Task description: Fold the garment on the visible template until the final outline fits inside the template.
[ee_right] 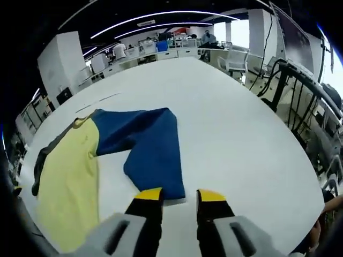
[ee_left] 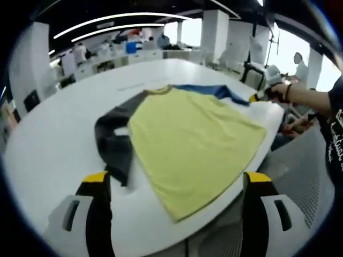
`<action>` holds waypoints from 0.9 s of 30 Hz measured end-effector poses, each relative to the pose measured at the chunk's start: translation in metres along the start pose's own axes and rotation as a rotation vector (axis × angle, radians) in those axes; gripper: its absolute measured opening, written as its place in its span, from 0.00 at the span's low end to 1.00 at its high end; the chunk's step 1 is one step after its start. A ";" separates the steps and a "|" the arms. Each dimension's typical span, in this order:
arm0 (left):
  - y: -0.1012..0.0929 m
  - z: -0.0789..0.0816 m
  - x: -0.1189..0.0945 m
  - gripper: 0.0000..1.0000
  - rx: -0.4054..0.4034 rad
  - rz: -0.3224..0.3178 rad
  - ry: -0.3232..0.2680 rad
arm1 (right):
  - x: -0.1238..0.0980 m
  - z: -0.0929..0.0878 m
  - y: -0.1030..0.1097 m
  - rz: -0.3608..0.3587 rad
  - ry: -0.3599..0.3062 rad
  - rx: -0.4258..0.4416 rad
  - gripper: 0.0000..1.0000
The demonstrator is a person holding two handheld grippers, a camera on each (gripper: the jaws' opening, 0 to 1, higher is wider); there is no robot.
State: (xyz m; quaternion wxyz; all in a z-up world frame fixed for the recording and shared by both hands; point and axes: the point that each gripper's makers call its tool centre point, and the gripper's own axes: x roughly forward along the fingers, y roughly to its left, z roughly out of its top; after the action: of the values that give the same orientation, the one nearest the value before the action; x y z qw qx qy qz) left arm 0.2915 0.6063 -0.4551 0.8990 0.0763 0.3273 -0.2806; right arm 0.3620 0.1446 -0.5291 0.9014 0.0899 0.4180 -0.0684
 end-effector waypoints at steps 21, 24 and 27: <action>0.000 0.010 0.004 0.97 0.012 -0.008 -0.008 | 0.006 0.007 -0.008 -0.066 0.035 -0.079 0.00; 0.000 0.014 0.002 0.98 0.018 -0.007 -0.018 | 0.003 0.017 -0.021 -0.081 0.027 -0.090 0.00; 0.002 0.016 0.002 0.98 0.018 -0.007 -0.028 | 0.000 0.028 -0.036 -0.111 0.021 -0.115 0.00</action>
State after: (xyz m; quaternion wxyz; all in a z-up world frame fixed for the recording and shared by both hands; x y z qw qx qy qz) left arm 0.3028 0.6020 -0.4438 0.9017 0.0794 0.3126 -0.2879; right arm 0.3757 0.1030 -0.5150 0.8956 0.0151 0.4348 -0.0932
